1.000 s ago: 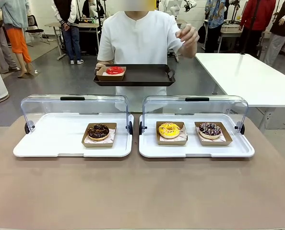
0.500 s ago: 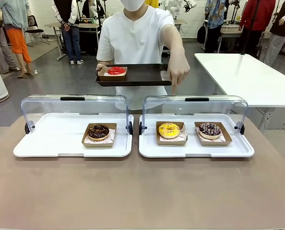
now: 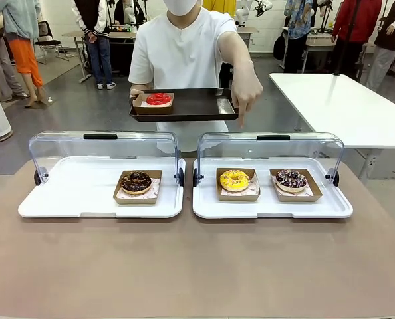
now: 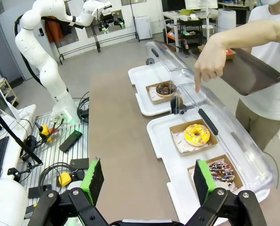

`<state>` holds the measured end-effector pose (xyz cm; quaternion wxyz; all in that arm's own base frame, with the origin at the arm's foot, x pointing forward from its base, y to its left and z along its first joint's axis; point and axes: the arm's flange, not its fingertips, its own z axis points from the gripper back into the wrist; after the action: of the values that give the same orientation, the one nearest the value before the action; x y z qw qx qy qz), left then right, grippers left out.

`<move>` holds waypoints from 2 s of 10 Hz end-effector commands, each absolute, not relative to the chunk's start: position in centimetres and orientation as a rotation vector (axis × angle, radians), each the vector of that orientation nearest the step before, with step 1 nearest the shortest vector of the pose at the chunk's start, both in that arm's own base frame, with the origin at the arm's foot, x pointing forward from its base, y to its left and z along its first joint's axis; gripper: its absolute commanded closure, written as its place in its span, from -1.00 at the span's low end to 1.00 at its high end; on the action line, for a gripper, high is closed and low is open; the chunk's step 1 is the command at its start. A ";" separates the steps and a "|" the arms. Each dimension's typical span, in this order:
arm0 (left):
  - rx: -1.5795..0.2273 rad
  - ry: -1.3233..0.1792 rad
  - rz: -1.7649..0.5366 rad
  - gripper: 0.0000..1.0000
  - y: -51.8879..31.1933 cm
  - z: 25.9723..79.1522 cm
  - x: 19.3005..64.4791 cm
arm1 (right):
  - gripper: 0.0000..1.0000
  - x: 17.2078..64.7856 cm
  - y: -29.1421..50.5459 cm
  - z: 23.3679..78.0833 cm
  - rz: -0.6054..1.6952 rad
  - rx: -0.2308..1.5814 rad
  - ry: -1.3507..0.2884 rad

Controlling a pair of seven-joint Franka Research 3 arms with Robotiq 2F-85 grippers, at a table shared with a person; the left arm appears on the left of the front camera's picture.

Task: Provide the desired donut to the person.
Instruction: Pick up and lift the Paper togo box containing the Donut pointed at by the person.

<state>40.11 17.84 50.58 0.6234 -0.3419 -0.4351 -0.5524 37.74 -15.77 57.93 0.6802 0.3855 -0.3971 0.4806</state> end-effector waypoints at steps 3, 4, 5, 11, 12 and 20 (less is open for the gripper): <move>-0.783 -1.009 -1.264 -1.00 17.9 50.6 40.1 | -1.00 37.7 -15.8 58.1 1.081 0.873 -0.897; -0.783 -1.009 -1.264 -1.00 17.9 50.6 40.1 | -1.00 37.7 -15.8 58.1 1.081 0.873 -0.897; -0.783 -1.009 -1.264 -1.00 17.9 50.6 40.1 | -1.00 37.7 -15.8 58.1 1.081 0.873 -0.897; -0.783 -1.009 -1.264 -1.00 17.9 50.6 40.1 | -1.00 39.6 -11.4 59.8 1.176 0.817 -0.798; -0.783 -1.009 -1.264 -1.00 17.9 50.6 40.1 | -1.00 39.5 -8.9 60.0 1.232 0.763 -0.735; -0.783 -1.009 -1.264 -1.00 17.9 50.6 40.1 | -1.00 37.8 7.9 46.1 1.502 0.347 -0.212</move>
<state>40.18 17.85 50.49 0.6241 -0.3424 -0.4344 -0.5519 37.06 8.00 46.69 0.6957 0.1670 -0.0969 0.6919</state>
